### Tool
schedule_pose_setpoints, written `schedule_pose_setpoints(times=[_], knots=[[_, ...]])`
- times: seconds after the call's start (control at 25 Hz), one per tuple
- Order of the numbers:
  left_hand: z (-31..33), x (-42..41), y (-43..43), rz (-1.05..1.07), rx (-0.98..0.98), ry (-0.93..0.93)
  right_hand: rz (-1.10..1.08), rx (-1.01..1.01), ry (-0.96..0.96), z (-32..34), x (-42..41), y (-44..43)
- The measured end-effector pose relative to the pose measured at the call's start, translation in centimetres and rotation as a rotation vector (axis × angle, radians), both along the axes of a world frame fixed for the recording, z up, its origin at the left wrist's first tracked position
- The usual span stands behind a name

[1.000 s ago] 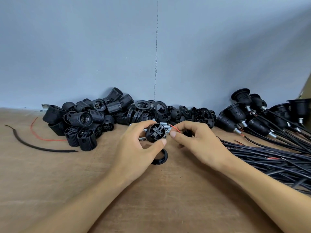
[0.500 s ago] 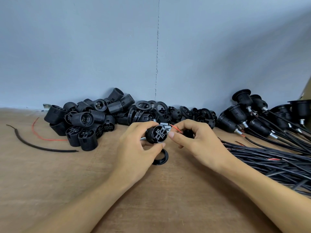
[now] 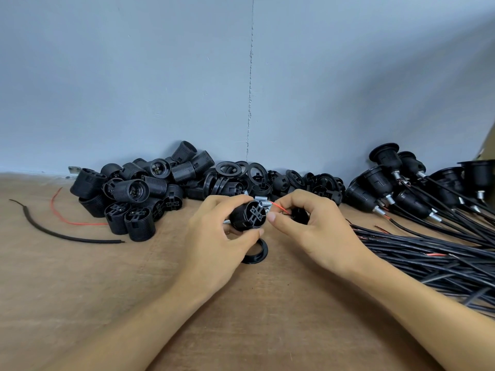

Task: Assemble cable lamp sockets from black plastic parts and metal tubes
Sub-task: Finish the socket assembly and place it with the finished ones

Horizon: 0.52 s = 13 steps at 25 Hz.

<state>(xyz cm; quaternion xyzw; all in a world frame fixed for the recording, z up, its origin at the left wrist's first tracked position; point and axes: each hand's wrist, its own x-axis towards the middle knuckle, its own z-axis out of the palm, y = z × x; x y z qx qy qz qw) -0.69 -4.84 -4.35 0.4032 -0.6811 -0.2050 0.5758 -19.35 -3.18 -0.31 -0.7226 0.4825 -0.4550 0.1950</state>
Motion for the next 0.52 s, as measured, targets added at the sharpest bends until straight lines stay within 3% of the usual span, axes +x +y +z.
schedule_pose_setpoints(times=[0.32, 0.52], knots=[[-0.19, 0.04, -0.12, 0.114, -0.053, -0.075, -0.040, -0.233, 0.286, -0.40, 0.50, 0.23], [-0.35, 0.14, -0.18, 0.088, -0.050, -0.098, -0.028, -0.198, 0.270, -0.37, 0.33, 0.24]])
